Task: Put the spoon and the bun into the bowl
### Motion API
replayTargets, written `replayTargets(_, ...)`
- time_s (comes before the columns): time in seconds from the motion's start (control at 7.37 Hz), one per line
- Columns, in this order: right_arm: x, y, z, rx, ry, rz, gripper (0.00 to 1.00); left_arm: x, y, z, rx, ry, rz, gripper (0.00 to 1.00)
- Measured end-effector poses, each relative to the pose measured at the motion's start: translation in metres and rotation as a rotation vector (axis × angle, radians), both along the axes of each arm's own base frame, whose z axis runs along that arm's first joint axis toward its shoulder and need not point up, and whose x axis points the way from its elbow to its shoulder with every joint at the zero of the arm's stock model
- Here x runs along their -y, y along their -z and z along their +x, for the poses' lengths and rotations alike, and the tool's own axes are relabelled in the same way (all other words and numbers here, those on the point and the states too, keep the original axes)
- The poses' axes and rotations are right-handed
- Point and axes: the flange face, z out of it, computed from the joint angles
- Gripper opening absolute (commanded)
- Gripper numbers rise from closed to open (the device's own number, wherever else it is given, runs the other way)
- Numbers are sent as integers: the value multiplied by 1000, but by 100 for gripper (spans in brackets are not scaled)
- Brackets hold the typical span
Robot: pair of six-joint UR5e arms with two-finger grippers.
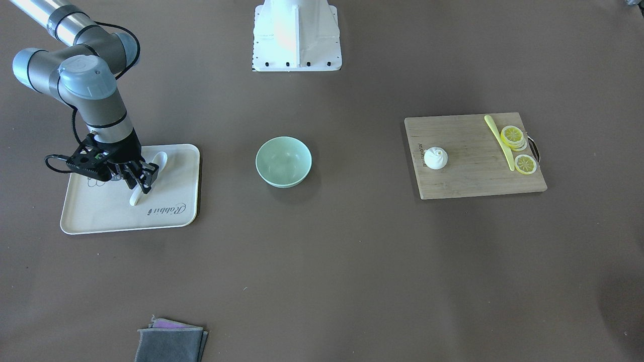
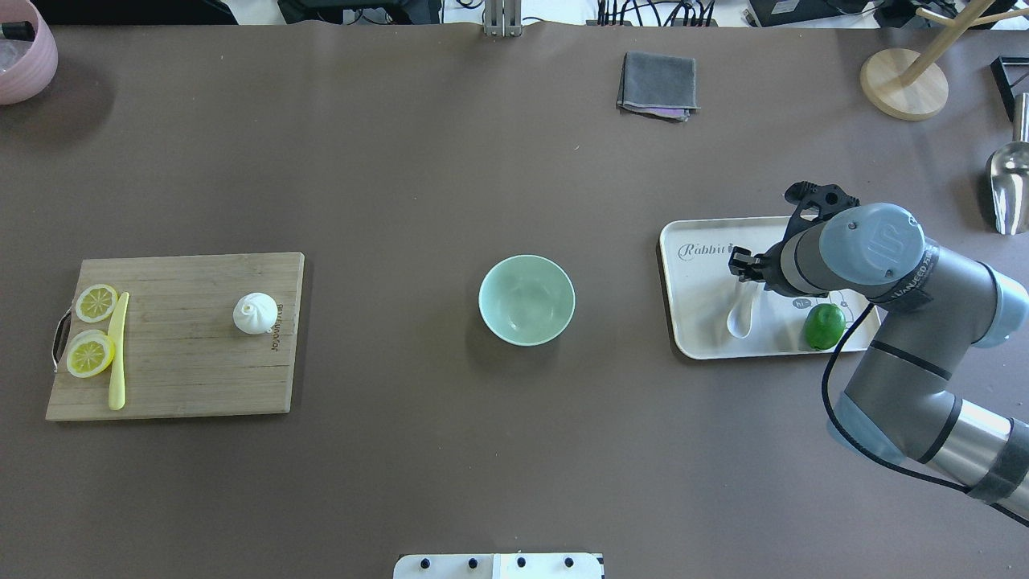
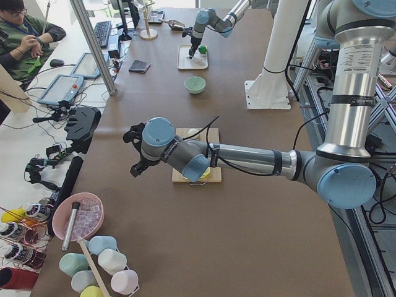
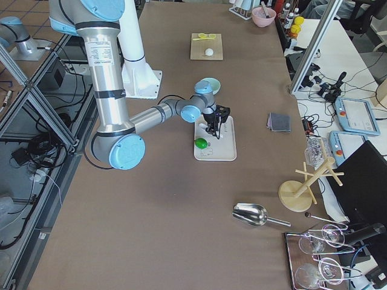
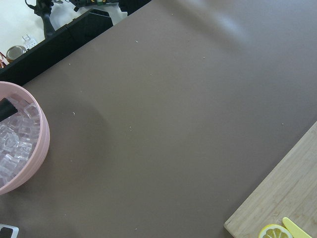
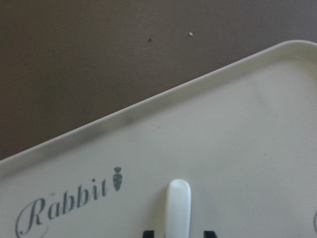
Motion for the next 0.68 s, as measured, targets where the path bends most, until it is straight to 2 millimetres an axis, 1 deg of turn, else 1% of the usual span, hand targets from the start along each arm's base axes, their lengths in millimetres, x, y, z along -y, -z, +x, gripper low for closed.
replayTargets(0.14,-1,0,-1,-1,1,2,38,0,0,0,0,0,-1,98)
replayTargets(0.27,-2,0,-3,-3,3,3,4,0,0,0,1,0,-1,98)
replayTargets(0.41,-3,0,-3,-3,3,4,0,0,0,0,1,0,0,98)
replayTargets(0.54,-3,1,-3,-1,3,5,0,0,0,0,0,0,0,98)
replayTargets(0.68,-3,8,-3,10,3,12,0,0,0,0,-1,0,1,98)
